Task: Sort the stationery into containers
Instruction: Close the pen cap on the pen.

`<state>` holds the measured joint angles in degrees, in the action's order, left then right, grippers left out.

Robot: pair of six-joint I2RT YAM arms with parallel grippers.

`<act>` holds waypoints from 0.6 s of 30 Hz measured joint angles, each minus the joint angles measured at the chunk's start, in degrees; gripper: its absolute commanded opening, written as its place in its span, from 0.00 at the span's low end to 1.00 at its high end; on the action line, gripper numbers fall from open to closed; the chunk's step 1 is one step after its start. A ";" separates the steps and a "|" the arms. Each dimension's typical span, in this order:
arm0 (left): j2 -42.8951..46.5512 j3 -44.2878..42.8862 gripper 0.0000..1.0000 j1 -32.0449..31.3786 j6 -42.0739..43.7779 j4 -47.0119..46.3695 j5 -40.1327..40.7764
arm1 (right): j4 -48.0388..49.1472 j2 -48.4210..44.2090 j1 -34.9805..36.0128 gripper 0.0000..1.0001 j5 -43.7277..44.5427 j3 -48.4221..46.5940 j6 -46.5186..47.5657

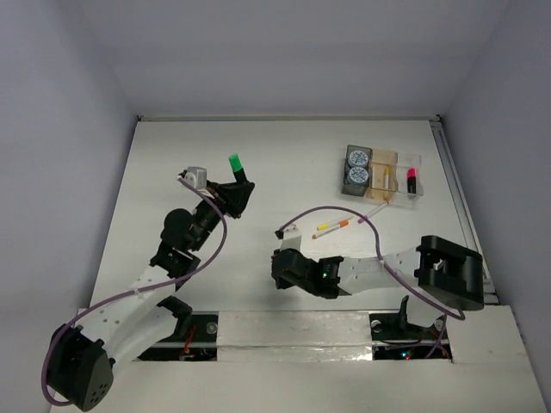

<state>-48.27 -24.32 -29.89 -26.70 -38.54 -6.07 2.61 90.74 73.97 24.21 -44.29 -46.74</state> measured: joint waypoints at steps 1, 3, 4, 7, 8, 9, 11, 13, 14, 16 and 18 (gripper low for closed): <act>0.79 0.09 0.00 0.00 -0.24 -1.86 -0.26 | -1.22 -0.35 -0.04 0.03 -0.20 0.00 0.04; 1.79 0.83 0.00 0.00 -0.83 -4.74 -1.01 | -3.43 -2.08 -0.98 0.12 -0.22 0.00 0.39; 2.10 1.53 0.00 0.00 -1.01 -5.62 -1.29 | -4.17 -3.39 -1.38 0.15 -0.22 0.00 0.68; 3.04 4.17 0.00 0.00 -1.44 -5.81 -3.04 | -5.07 -8.44 -2.93 0.38 -0.35 0.00 2.38; 3.21 4.83 0.00 0.00 -1.51 -5.75 -3.76 | -5.14 -10.01 -3.61 0.41 -0.63 0.00 3.48; 3.45 5.42 0.00 0.00 -1.66 -5.75 -4.96 | -5.16 -11.61 -4.50 0.44 -1.46 0.00 5.01; 3.82 6.38 0.00 0.00 -2.12 -6.14 -7.67 | -4.83 -15.06 -6.60 0.52 -3.96 0.24 8.70; 4.00 7.30 0.00 0.00 -2.75 -7.26 -10.67 | -4.28 -19.50 -9.51 0.58 -7.61 1.07 12.94; 4.00 7.85 0.00 0.00 -3.39 -8.41 -12.31 | -3.80 -22.27 -11.28 0.66 -9.73 1.79 15.32; 4.00 9.14 0.00 0.00 -4.72 -10.97 -16.26 | -2.43 -28.72 -15.58 0.76 -15.32 3.34 19.89; 3.54 10.45 0.00 0.00 -6.80 -14.29 -20.35 | -0.42 -33.88 -19.04 0.89 -20.41 4.22 23.56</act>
<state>-44.73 -13.87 -29.89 -33.50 -52.84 -26.41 2.20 56.86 54.94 3.79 -40.07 -23.18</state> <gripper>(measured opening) 0.138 0.784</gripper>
